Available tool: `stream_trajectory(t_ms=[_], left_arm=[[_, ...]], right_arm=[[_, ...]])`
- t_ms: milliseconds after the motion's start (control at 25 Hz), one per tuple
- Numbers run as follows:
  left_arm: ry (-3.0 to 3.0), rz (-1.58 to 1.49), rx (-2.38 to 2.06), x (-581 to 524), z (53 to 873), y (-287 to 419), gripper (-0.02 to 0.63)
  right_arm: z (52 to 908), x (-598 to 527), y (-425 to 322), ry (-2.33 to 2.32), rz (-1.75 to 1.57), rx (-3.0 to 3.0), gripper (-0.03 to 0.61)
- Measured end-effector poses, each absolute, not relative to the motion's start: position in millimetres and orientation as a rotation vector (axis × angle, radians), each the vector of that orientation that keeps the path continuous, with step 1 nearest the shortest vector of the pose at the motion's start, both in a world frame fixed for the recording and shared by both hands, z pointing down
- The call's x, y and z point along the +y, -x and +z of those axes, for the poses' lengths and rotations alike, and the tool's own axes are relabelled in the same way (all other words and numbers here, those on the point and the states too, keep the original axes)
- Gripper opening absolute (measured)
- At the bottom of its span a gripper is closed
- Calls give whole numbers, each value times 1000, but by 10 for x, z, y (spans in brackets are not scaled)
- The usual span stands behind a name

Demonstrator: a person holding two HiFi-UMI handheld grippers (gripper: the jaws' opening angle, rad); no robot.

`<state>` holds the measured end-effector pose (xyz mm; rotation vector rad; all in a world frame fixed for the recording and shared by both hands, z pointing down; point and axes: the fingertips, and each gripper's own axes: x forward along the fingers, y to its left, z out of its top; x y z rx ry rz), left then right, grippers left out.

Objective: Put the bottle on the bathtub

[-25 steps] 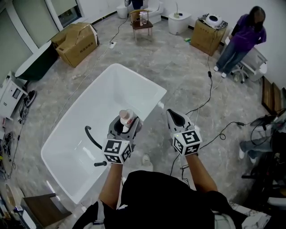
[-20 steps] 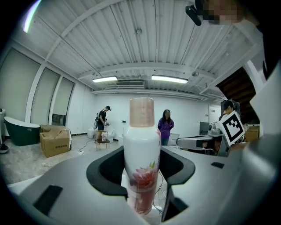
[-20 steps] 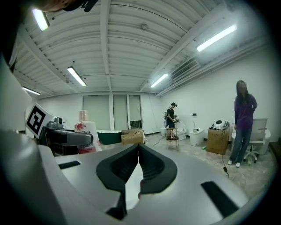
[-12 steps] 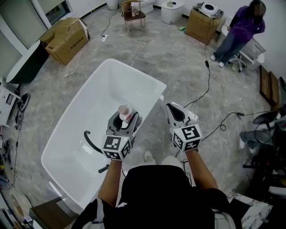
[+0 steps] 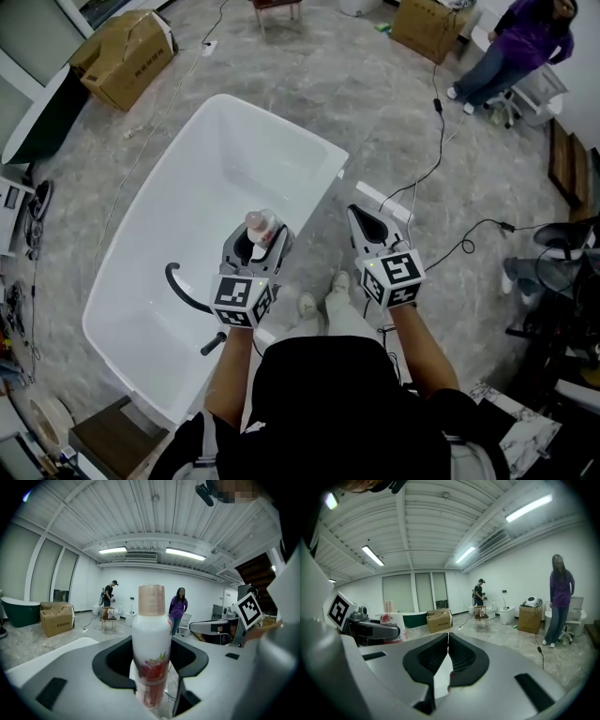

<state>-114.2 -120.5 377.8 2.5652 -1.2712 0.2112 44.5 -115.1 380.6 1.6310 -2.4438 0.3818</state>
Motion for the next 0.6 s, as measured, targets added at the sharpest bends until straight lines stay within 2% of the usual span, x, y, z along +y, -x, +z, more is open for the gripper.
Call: stream_trajectory(t_ms=[320, 600], left_arm=[[-2480, 288, -1283, -1302, 4006, 888, 232], [-2399, 357, -1299, -1435, 4517, 782, 232]], right_arm=[[3974, -1303, -666, -1545, 488, -2420, 25], [4456, -1429, -780, -1452, 578, -2386, 25]])
